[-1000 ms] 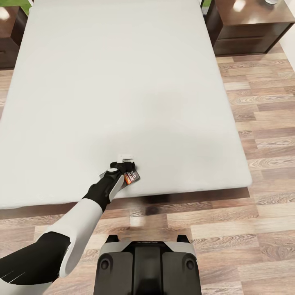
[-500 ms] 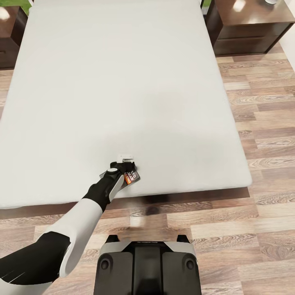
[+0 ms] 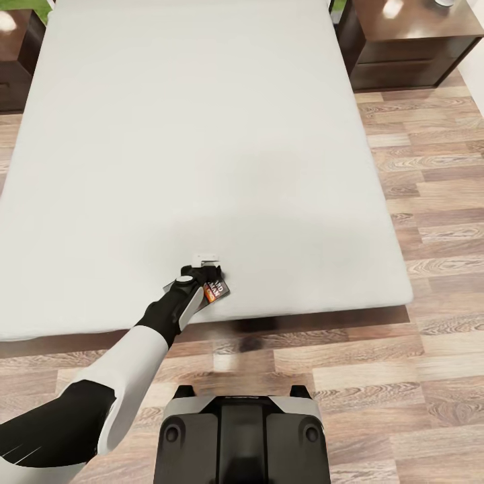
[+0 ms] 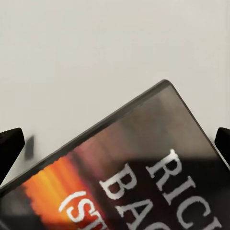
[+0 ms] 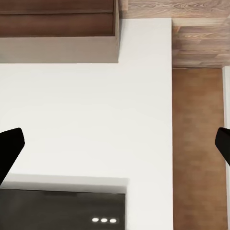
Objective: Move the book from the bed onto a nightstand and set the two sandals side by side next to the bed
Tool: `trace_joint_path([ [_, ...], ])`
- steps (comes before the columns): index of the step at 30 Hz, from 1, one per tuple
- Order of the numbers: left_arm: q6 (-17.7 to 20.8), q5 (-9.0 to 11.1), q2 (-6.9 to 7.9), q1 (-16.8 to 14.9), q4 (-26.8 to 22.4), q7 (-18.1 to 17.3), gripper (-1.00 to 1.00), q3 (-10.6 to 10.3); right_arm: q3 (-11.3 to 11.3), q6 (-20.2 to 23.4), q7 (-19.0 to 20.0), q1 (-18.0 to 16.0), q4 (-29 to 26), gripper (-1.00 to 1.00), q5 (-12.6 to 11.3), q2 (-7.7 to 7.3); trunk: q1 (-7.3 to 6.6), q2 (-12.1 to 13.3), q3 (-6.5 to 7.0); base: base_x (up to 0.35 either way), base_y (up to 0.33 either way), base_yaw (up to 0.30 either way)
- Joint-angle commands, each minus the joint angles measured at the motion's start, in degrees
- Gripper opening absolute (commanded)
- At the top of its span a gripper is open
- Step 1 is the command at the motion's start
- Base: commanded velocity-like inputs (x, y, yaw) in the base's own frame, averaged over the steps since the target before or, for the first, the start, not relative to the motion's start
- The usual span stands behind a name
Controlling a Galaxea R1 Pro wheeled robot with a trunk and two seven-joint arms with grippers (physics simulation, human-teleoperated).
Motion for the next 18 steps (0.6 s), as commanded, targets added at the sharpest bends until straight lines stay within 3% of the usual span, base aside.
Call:
trace_joint_path([
  [1, 0.2, 0.7, 0.05, 0.0, -0.1, 0.5, 1.00, -0.3, -0.5, -0.3, 0.2, 0.0, 0.1, 1.00, 0.4, -0.03, 0.01, 0.0, -0.03, -0.023, 0.000, 0.000],
  [18, 0.2, 0.7, 0.06, 0.0, -0.1, 0.5, 1.00, -0.3, -0.5, -0.3, 0.2, 0.0, 0.1, 1.00, 0.4, -0.03, 0.01, 0.0, -0.03, -0.007, 0.000, 0.000],
])
